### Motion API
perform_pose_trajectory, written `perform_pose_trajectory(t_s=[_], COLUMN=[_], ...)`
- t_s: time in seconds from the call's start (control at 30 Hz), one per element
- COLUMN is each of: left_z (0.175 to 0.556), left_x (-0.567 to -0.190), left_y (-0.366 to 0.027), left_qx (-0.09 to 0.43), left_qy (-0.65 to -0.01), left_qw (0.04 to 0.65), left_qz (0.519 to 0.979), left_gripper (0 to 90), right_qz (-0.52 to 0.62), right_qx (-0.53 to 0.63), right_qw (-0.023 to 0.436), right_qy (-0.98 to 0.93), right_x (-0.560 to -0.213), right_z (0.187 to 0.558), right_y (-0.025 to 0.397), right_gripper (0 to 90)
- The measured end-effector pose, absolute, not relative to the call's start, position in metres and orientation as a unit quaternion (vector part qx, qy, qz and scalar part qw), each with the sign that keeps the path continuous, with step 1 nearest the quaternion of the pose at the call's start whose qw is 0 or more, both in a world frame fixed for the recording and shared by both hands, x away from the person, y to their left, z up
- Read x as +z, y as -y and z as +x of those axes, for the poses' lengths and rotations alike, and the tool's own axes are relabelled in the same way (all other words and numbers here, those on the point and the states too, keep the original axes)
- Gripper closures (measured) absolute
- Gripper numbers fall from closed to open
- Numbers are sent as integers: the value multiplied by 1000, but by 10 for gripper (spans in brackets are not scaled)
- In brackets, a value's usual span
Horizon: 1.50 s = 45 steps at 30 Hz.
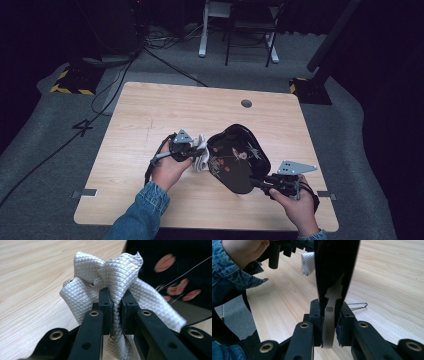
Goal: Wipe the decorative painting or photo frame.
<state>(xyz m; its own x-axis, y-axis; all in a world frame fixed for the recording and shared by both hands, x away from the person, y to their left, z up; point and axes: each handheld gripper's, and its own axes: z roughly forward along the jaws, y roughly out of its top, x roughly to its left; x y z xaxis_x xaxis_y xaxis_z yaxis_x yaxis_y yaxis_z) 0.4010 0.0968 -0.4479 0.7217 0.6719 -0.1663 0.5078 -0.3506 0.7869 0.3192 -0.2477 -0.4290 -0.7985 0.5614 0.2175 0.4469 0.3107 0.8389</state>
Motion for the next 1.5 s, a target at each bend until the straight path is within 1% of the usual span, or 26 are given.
perform_pose_trajectory(t_s=[0.43, 0.57, 0.87, 1.5], left_z=[394, 391, 390, 387], left_x=[-466, -468, -474, -488], left_y=[-96, -94, -89, -74], left_qx=[78, 75, 66, 48], left_qy=[-365, -357, -358, -349], left_qw=[439, 429, 421, 371], left_qz=[817, 826, 831, 859], left_gripper=[813, 813, 813, 810], right_qz=[316, 317, 319, 321], right_qx=[499, 496, 499, 503], right_qw=[60, 65, 61, 63], right_qy=[-805, -805, -803, -800], right_x=[-429, -428, -429, -429], right_z=[319, 318, 319, 320], right_y=[248, 245, 246, 246], right_gripper=[787, 787, 786, 784])
